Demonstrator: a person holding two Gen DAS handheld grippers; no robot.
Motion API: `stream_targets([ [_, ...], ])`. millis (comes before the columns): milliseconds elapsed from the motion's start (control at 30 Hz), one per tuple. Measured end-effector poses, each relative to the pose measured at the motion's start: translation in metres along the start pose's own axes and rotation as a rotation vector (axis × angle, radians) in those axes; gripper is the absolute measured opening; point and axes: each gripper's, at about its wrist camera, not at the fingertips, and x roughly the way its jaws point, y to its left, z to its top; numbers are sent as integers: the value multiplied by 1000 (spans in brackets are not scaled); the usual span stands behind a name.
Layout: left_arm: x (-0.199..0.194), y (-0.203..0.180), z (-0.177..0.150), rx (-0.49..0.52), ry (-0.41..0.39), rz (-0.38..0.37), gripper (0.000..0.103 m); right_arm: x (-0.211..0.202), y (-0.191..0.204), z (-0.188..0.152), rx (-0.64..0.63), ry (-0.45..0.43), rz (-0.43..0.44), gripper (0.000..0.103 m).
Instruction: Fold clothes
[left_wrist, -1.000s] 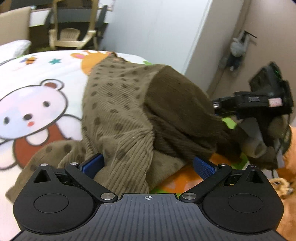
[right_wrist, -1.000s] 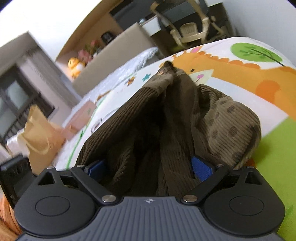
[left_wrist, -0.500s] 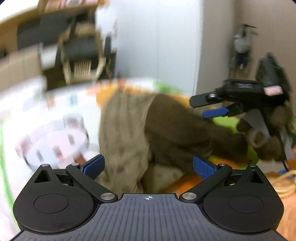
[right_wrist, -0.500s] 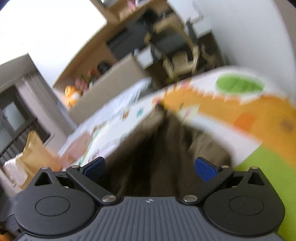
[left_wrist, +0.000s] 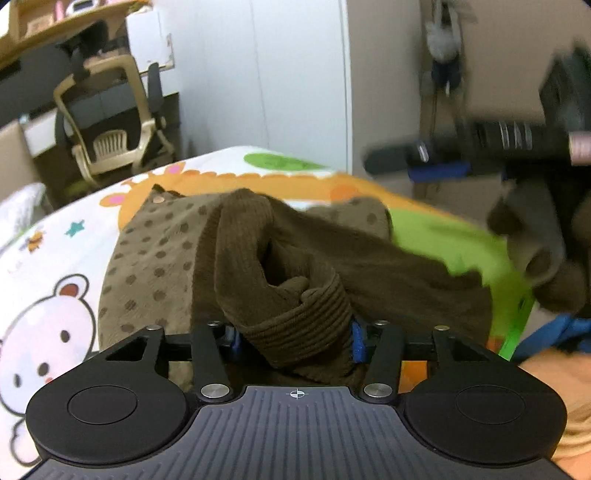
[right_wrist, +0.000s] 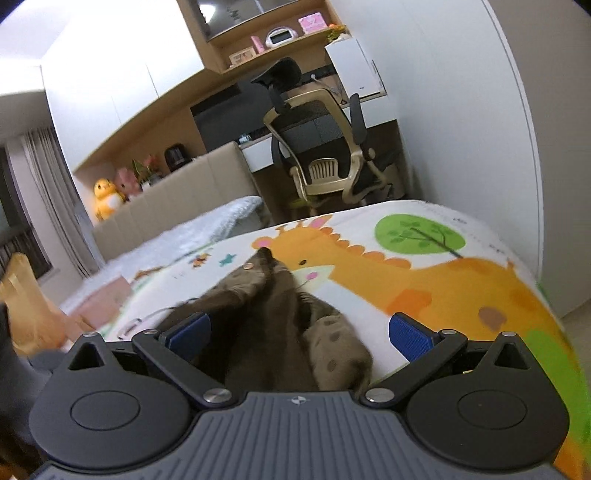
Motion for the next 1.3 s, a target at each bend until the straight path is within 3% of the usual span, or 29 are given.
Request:
stream_targets([
  [67,-14,21,3,-30,-51,12,28,9,3,6,-39,25,-11,103],
  [133,-31,48,12,-58,-118,65,25,22,11,12,-104,58,-23,103],
  [233,-53,107,22,-122,-196,220,22,46,29,20,-197,124,-14,103],
  [367,-61,189,19,-220,-211,431,21,91,60,15,-352,246,0,103],
  [433,-57,223,11,-271,-188,495,21,114,76,5,-463,320,-11,99],
  [500,-47,251,1,-321,-151,522,21,136,92,-4,-601,383,-41,67],
  [600,-29,277,-11,-363,-96,524,21,154,103,3,-758,383,-105,45],
  [667,-19,286,-14,-377,-88,502,21,164,102,23,-787,347,-160,36],
  [700,-17,289,-14,-380,-95,487,21,168,100,34,-784,322,-198,18],
  [733,-14,291,-13,-381,-105,473,21,173,98,47,-786,286,-244,16],
  [867,-13,301,0,-369,-164,435,21,189,79,93,-745,163,-375,16],
  [967,7,311,4,-349,-157,457,23,228,58,86,-860,164,-502,16],
  [1000,20,317,4,-350,-135,478,25,243,50,82,-906,170,-545,23],
  [1067,43,329,4,-361,-93,519,30,272,35,74,-998,181,-633,26],
  [1133,50,341,2,-422,-69,537,33,259,24,76,-916,185,-593,27],
  [1167,44,343,0,-456,-76,521,36,246,19,78,-845,185,-551,33],
  [1233,21,341,-6,-503,-99,470,50,219,10,84,-702,184,-466,56],
  [1267,9,338,-9,-517,-108,446,63,206,6,86,-631,184,-424,68],
  [1300,-4,332,-14,-513,-111,425,73,192,1,89,-560,183,-382,70],
])
